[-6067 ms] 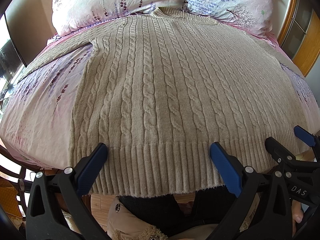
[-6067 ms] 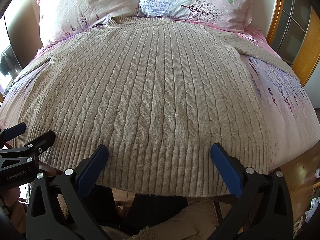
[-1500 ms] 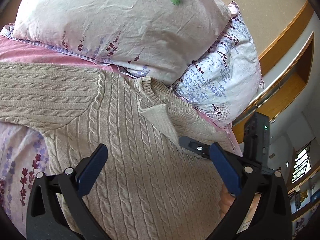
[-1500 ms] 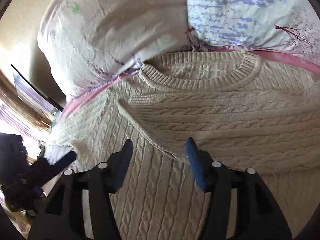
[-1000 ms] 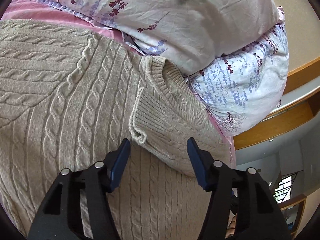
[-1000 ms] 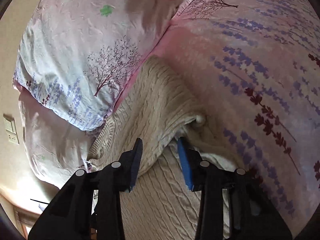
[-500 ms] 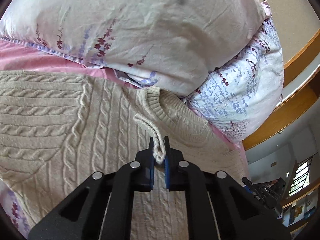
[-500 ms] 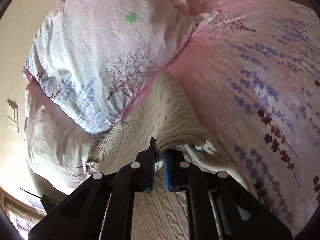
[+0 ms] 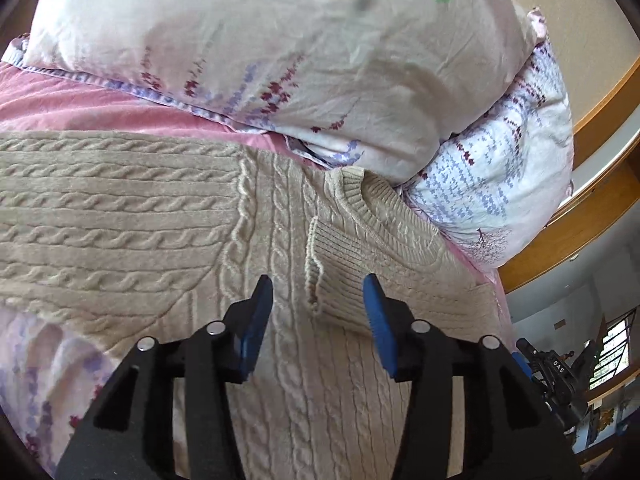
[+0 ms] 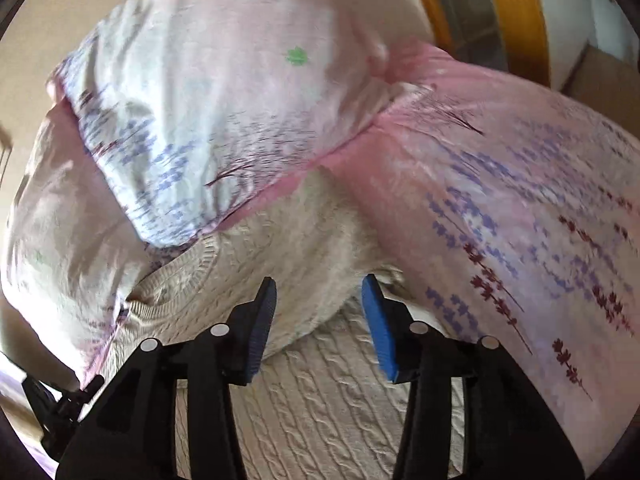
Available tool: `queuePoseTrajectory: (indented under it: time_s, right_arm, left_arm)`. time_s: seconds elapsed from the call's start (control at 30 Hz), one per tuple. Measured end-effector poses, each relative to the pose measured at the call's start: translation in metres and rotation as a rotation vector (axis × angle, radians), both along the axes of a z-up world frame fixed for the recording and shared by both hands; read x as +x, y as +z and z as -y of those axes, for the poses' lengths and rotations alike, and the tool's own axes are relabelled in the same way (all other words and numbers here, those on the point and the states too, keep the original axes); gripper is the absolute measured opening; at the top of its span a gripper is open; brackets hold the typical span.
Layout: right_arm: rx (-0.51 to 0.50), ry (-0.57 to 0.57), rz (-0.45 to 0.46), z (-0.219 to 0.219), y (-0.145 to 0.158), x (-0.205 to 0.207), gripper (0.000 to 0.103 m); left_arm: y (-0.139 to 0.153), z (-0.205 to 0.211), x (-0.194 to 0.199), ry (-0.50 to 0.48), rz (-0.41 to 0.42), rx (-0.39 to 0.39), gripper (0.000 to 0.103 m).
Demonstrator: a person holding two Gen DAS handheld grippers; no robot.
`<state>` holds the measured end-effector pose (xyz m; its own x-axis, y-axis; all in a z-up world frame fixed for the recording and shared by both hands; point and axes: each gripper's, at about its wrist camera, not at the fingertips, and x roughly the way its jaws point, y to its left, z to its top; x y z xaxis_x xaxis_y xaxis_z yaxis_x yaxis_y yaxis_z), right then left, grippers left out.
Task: Fold small clothes
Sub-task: 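Fold the held sleeve across the sweater body with the right gripper, release, then move the left gripper to the other sleeve and grasp its cuff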
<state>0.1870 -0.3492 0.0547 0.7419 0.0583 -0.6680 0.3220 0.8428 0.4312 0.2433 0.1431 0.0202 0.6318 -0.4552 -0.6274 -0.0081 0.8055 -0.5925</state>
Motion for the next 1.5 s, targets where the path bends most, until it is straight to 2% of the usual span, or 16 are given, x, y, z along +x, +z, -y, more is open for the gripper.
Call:
queuePoseTrajectory:
  time_s: [0.07, 0.17, 0.27, 0.37, 0.43, 0.47, 0.63, 0.73, 0.9, 1.03, 1.07, 1.13, 1.17, 1.27, 1.37, 1.5]
  right_arm:
    - [-0.051, 0.14, -0.022, -0.032, 0.003, 0.018, 0.052]
    - [-0.156, 0.305, -0.105, -0.085, -0.009, 0.045, 0.052]
    - [-0.256, 0.385, -0.156, -0.124, -0.024, 0.063, 0.052]
    - [-0.336, 0.43, -0.22, -0.147, -0.042, 0.071, 0.055]
    - [-0.435, 0.434, -0.201, -0.161, -0.041, 0.067, 0.057]
    - [-0.437, 0.43, -0.201, -0.162, -0.04, 0.065, 0.057]
    - [-0.29, 0.423, -0.21, -0.144, -0.03, 0.062, 0.058]
    - [-0.27, 0.424, -0.209, -0.143, -0.025, 0.058, 0.059]
    - [-0.229, 0.434, -0.192, -0.144, -0.016, 0.049, 0.063]
    - [-0.199, 0.432, -0.177, -0.138, -0.01, 0.041, 0.063]
    - [-0.195, 0.43, -0.171, -0.135, -0.01, 0.041, 0.063]
    - [-0.182, 0.428, -0.159, -0.128, -0.007, 0.038, 0.063]
    - [-0.175, 0.427, -0.153, -0.125, -0.006, 0.037, 0.063]
    - [-0.159, 0.409, -0.131, -0.111, -0.001, 0.032, 0.063]
    - [-0.14, 0.39, -0.117, -0.097, 0.002, 0.028, 0.063]
    - [-0.119, 0.378, -0.121, -0.087, -0.004, 0.025, 0.063]
  left_arm:
    - [0.005, -0.025, -0.019, 0.042, 0.009, -0.006, 0.052]
    - [0.009, -0.068, -0.05, 0.144, 0.001, -0.025, 0.054]
    - [0.007, -0.117, -0.08, 0.266, -0.015, -0.074, 0.054]
    - [0.002, -0.157, -0.102, 0.39, -0.036, -0.076, 0.054]
    - [-0.005, -0.177, -0.11, 0.459, -0.064, -0.094, 0.054]
    - [-0.008, -0.184, -0.111, 0.481, -0.076, -0.112, 0.054]
    - [-0.024, -0.212, -0.114, 0.592, -0.11, -0.203, 0.049]
    - [-0.03, -0.225, -0.112, 0.655, -0.102, -0.238, 0.039]
    - [-0.044, -0.25, -0.113, 0.757, -0.075, -0.379, 0.029]
    - [-0.051, -0.26, -0.113, 0.819, -0.074, -0.42, 0.013]
    - [-0.053, -0.262, -0.111, 0.827, -0.072, -0.424, 0.013]
    - [-0.05, -0.262, -0.107, 0.827, -0.066, -0.422, 0.006]
    - [-0.045, -0.259, -0.104, 0.822, -0.05, -0.416, 0.006]
    - [-0.018, -0.238, -0.096, 0.753, 0.04, -0.387, 0.006]
    - [0.013, -0.201, -0.08, 0.613, 0.122, -0.403, 0.005]
    - [0.044, -0.121, -0.051, 0.379, 0.204, -0.403, 0.006]
